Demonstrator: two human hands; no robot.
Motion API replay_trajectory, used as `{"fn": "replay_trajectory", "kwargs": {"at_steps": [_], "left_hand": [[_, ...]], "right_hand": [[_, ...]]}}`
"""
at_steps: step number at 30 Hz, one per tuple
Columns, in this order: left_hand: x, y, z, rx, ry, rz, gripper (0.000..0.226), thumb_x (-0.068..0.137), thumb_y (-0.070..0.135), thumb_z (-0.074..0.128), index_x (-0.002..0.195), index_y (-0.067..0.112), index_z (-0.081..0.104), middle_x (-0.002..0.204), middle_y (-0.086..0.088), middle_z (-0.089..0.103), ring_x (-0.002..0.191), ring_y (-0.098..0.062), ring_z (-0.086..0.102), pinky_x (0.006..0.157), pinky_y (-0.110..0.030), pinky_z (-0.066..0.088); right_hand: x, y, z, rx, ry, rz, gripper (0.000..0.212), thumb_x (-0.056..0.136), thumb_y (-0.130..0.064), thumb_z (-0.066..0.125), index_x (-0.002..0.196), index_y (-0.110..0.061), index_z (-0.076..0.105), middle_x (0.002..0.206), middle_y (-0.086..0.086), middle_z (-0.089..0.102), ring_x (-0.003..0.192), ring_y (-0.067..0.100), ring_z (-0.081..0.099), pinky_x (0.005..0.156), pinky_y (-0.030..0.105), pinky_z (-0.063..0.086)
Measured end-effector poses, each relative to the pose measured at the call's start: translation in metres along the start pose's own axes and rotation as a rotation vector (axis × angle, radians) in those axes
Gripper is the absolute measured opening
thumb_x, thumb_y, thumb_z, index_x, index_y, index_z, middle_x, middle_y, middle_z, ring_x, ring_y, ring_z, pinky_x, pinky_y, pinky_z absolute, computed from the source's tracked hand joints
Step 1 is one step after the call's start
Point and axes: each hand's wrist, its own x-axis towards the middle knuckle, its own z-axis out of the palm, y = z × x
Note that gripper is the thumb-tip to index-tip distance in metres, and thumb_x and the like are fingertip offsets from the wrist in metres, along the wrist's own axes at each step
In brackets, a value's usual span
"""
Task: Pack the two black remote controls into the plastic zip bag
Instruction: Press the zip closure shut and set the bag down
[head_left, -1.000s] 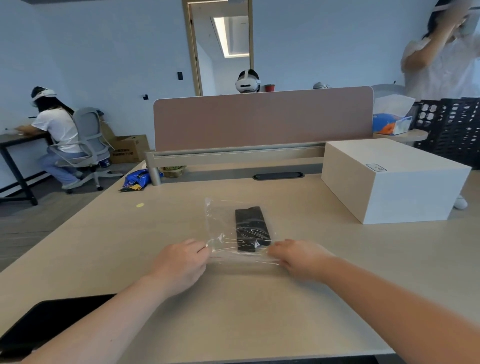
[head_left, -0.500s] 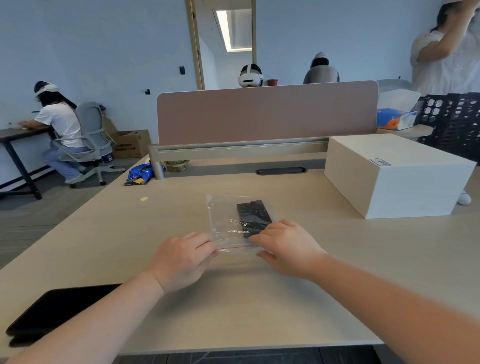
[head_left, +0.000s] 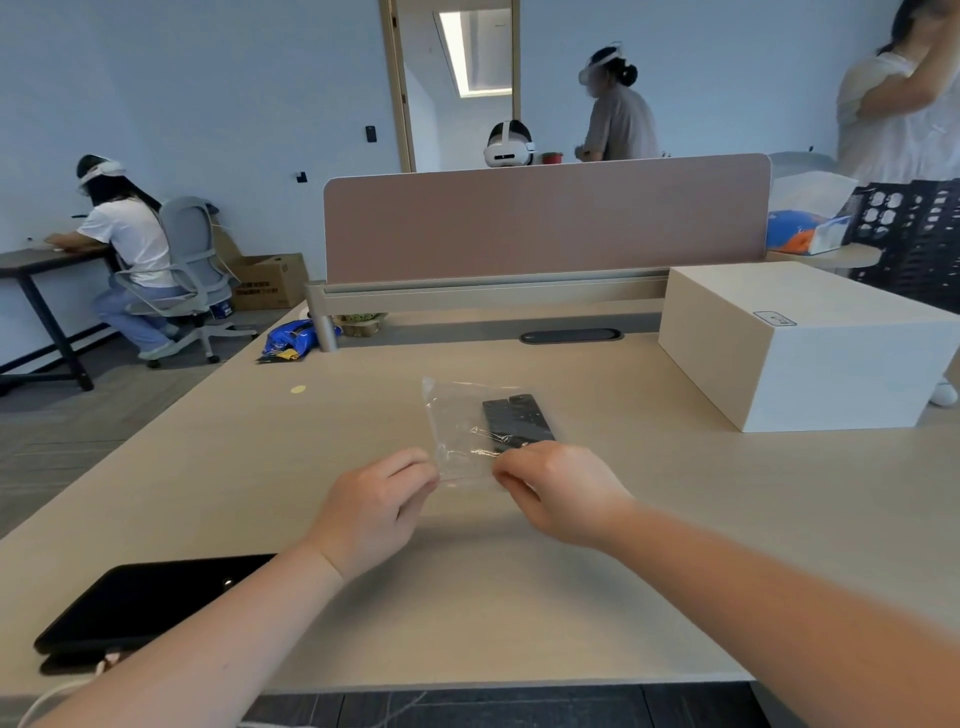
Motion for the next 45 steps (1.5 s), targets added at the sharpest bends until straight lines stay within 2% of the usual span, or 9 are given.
{"fn": "replay_trajectory", "kwargs": {"at_steps": [7,11,18,22,28,31,36,41,45], "left_hand": [[-0.001,0.006,0.001,0.033,-0.045,0.049,0.032,0.096,0.037,0.031,0.085,0.018,0.055,0.069,0.001,0.064,0.052,-0.025,0.053,0.037,-0.026,0.040],[0.001,0.010,0.001,0.127,-0.031,0.077,0.025,0.090,0.033,0.048,0.076,0.018,0.064,0.075,0.008,0.069,0.056,-0.019,0.057,0.040,-0.023,0.038],[0.000,0.006,0.009,-0.022,-0.039,0.010,0.038,0.095,0.045,0.030,0.087,0.027,0.063,0.072,0.007,0.070,0.058,-0.023,0.063,0.040,-0.026,0.049],[0.004,0.006,0.009,-0.022,-0.039,0.017,0.039,0.094,0.044,0.033,0.085,0.026,0.066,0.078,0.011,0.072,0.065,-0.017,0.064,0.045,-0.022,0.050],[0.005,0.005,0.010,-0.013,-0.065,0.039,0.041,0.095,0.044,0.032,0.084,0.026,0.067,0.076,0.011,0.072,0.066,-0.018,0.064,0.045,-0.022,0.049],[0.004,0.005,0.010,-0.020,-0.092,0.029,0.023,0.089,0.036,0.046,0.084,0.026,0.066,0.077,0.010,0.072,0.066,-0.019,0.065,0.046,-0.025,0.051],[0.005,0.004,0.010,0.006,-0.122,0.031,0.025,0.087,0.034,0.047,0.082,0.025,0.069,0.072,0.009,0.072,0.066,-0.016,0.062,0.045,-0.022,0.049],[0.005,0.003,0.011,0.012,-0.146,0.021,0.028,0.088,0.034,0.045,0.080,0.023,0.069,0.071,0.008,0.071,0.066,-0.019,0.064,0.045,-0.025,0.050],[0.004,0.003,0.010,0.006,-0.148,0.021,0.027,0.088,0.035,0.045,0.080,0.024,0.069,0.072,0.008,0.071,0.067,-0.019,0.065,0.045,-0.025,0.050]], "right_hand": [[0.008,-0.012,0.007,0.037,0.021,-0.016,0.035,0.083,-0.034,0.039,0.083,-0.015,0.068,0.071,0.003,0.072,0.068,0.026,0.067,0.050,0.034,0.055],[0.012,-0.015,0.010,0.043,0.049,-0.027,0.032,0.083,-0.028,0.043,0.074,-0.013,0.070,0.062,0.003,0.070,0.059,0.025,0.065,0.045,0.031,0.054],[0.011,-0.013,0.011,-0.039,0.051,-0.083,0.036,0.082,-0.029,0.040,0.061,-0.014,0.066,0.046,0.000,0.058,0.044,0.024,0.056,0.039,0.021,0.041],[0.010,-0.012,0.012,-0.089,0.009,-0.061,0.019,0.074,-0.022,0.060,0.058,-0.014,0.066,0.044,0.000,0.059,0.042,0.024,0.057,0.040,0.020,0.040],[0.012,-0.014,0.010,-0.068,-0.014,-0.027,0.016,0.070,-0.011,0.064,0.054,-0.013,0.063,0.040,0.004,0.058,0.037,0.026,0.053,0.042,0.020,0.040],[0.011,-0.015,0.010,-0.004,-0.033,0.049,0.017,0.079,-0.015,0.059,0.066,-0.011,0.070,0.055,0.008,0.068,0.052,0.028,0.062,0.050,0.027,0.045],[0.012,-0.016,0.005,0.104,-0.139,0.167,0.019,0.092,-0.023,0.055,0.099,-0.017,0.073,0.096,0.005,0.076,0.090,0.025,0.065,0.074,0.031,0.048],[0.012,-0.017,0.007,-0.072,-0.056,0.045,0.020,0.074,-0.020,0.063,0.054,-0.016,0.066,0.042,0.003,0.063,0.039,0.024,0.057,0.049,0.021,0.041],[0.012,-0.016,0.012,-0.133,-0.052,0.016,0.021,0.071,-0.023,0.061,0.051,-0.019,0.064,0.037,0.001,0.059,0.034,0.022,0.055,0.049,0.025,0.047]]}}
